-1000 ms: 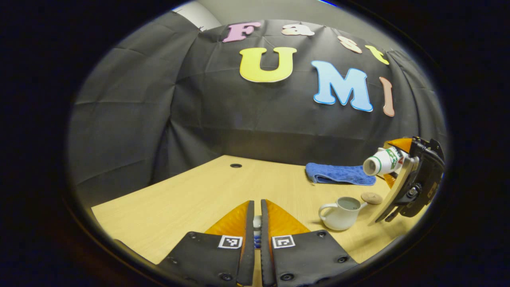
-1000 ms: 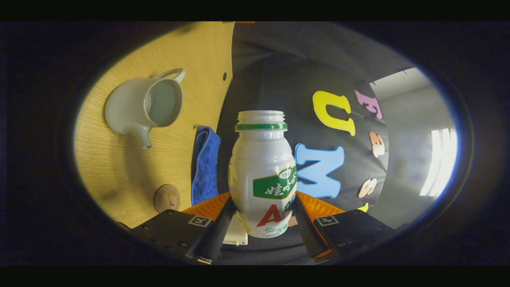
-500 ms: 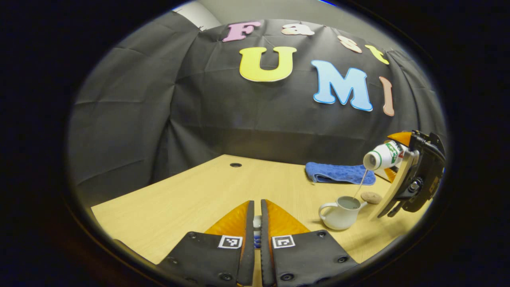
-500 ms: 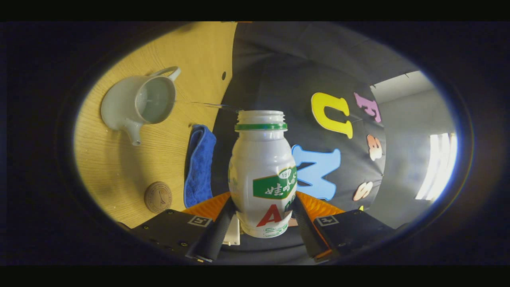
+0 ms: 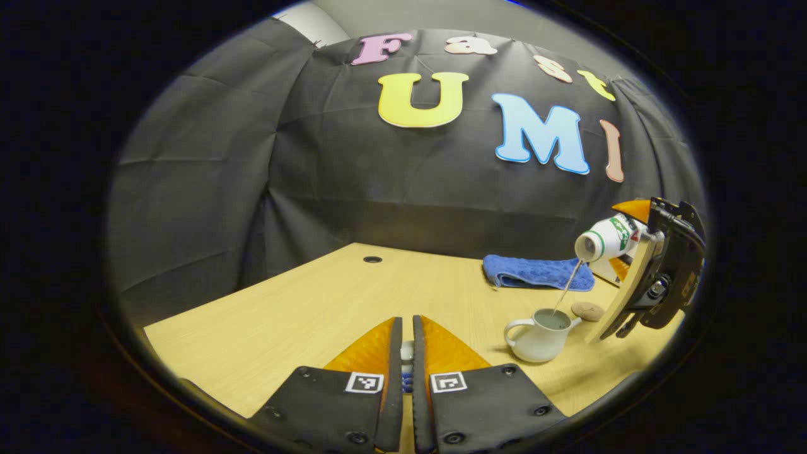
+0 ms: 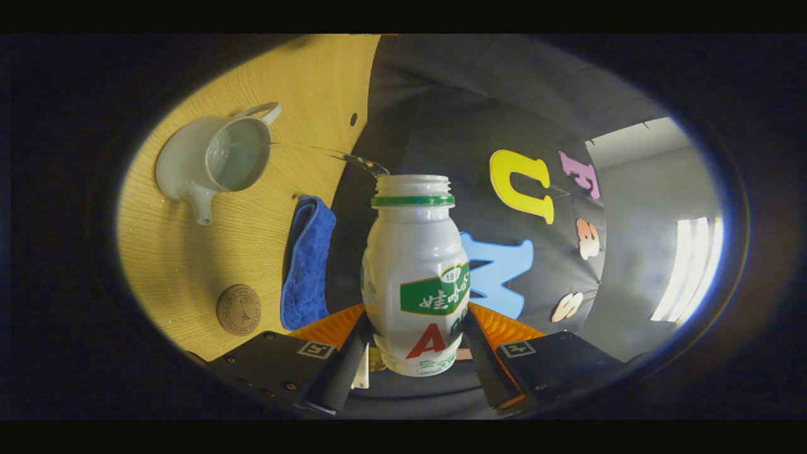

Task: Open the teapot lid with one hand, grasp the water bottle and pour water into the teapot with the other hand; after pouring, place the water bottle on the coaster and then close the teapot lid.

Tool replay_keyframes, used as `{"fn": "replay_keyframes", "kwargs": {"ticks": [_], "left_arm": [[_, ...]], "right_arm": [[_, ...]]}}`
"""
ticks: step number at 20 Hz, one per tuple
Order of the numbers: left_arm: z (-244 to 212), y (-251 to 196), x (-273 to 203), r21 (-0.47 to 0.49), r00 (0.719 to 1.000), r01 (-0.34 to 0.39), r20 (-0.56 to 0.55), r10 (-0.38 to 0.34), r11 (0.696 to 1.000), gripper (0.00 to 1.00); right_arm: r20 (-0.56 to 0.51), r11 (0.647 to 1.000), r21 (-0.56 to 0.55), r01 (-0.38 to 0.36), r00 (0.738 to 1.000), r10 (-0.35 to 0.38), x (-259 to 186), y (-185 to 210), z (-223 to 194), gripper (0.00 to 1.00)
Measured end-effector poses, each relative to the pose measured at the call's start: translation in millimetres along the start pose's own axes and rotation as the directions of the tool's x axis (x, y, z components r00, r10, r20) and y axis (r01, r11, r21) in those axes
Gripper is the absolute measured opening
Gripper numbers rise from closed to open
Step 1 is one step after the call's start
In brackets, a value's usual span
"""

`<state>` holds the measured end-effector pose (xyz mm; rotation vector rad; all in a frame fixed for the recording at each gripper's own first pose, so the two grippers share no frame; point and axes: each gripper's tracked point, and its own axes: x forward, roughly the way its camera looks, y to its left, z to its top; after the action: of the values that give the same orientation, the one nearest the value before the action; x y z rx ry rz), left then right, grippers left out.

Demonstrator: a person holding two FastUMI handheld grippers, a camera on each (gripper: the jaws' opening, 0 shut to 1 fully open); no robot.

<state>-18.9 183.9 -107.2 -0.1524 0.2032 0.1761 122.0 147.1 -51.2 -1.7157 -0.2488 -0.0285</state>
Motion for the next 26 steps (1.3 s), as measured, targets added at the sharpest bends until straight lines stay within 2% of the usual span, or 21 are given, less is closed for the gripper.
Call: {"fn": "replay_keyframes", "kwargs": {"ticks": [13, 14, 15, 26], "left_arm": [[-0.6, -0.5, 0.1, 0.003, 1.000, 0.005, -0.002, -0.005, 1.000, 0.17], [-1.3, -1.0, 0.4, 0.004, 1.000, 0.005, -0.002, -0.005, 1.000, 0.13], [-1.5, -1.2, 0.7, 0.005, 1.000, 0.005, -0.002, -0.005, 1.000, 0.17], [-3.5, -1.7, 0.5, 0.008, 1.000, 0.002, -0.010, -0.002, 1.000, 0.17]], "right_arm": [[0.009, 0.999, -0.040, 0.020, 1.000, -0.019, -0.7, -2.4, 0.0, 0.80], [0.011, 0.999, -0.042, 0.021, 1.000, -0.021, 0.4, -2.7, -0.3, 0.80], [0.012, 0.999, -0.046, 0.024, 1.000, -0.024, -0.1, -3.1, -0.4, 0.80], [0.026, 0.996, -0.080, 0.036, 0.999, -0.034, 1.0, -4.2, 0.3, 0.80]]}}
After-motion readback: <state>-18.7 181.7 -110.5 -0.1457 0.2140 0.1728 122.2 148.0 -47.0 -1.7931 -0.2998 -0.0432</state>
